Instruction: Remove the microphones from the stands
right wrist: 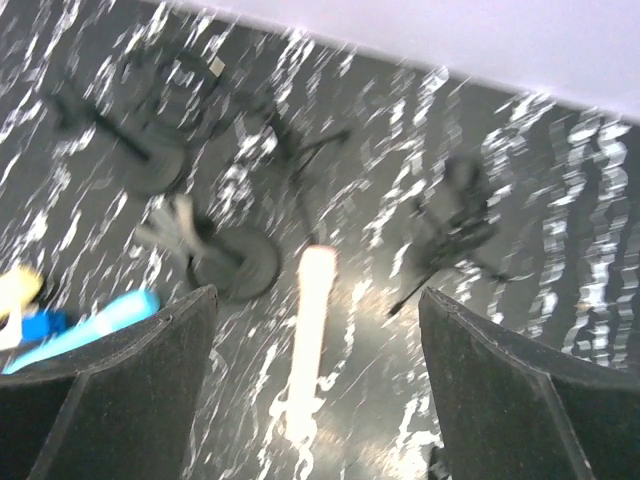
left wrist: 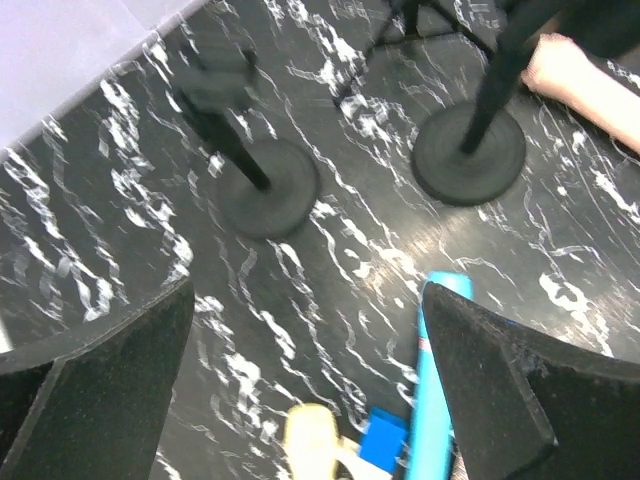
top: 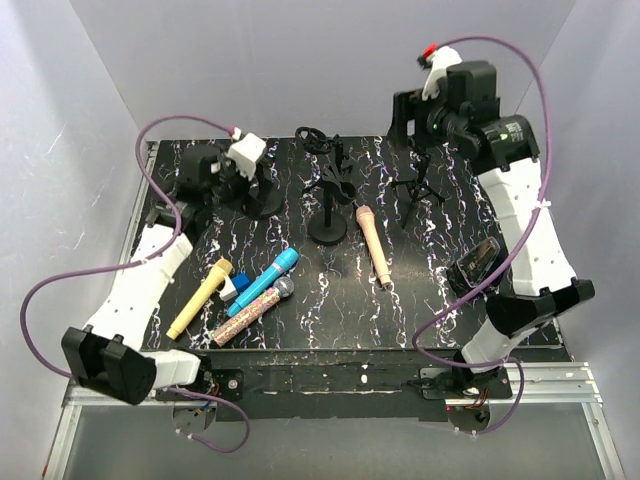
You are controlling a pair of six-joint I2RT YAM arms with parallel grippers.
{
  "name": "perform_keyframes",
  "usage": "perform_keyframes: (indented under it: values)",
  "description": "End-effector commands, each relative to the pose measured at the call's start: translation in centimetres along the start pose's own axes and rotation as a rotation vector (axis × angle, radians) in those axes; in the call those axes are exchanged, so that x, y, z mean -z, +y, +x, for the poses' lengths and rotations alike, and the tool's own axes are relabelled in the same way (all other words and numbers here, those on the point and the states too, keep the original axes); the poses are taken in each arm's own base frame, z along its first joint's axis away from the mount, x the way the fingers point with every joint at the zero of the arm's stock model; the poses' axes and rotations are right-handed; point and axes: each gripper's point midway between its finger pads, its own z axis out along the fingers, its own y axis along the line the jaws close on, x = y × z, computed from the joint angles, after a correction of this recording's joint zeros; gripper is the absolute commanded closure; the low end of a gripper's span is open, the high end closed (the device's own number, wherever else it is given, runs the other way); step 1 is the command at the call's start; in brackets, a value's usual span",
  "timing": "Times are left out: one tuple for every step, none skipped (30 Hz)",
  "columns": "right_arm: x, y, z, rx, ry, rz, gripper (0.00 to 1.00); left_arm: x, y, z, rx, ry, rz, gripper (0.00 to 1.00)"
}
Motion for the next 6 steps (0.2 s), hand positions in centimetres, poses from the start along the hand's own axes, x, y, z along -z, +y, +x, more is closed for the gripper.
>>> perform_keyframes:
  values:
    - [3.9, -4.6, -3.2, 0.035, -0.043, 0.291, 0.12, 2.1, 4.5, -4.5, -0.151, -0.038, -0.067, 0.02]
    - [4.1, -5.0, -3.4, 0.057, -0.053, 0.309, 0.12, 2.3, 5.4, -4.9, -0.134, -0.045, -0.083, 0.02]
    - [4.0, -5.3, -3.0, 0.074, -0.048, 0.318, 0.12, 1.8, 5.8, -4.8, -0.096, -0.035, -0.09, 0.02]
    - [3.5, -5.5, -2.6, 0.074, -0.048, 0.328, 0.12, 1.4, 6.3, -4.6, -0.043, -0.024, -0.11, 0.02]
    - [3.0, -5.9, -1.8, 0.074, -0.041, 0.341, 0.12, 0.7, 6.6, -4.1, 0.012, -0.005, -0.129, 0.02]
    - [2.7, -6.0, -1.5, 0.071, -0.043, 0.344, 0.11, 0.2, 7.1, -3.5, 0.083, 0.017, -0.169, 0.02]
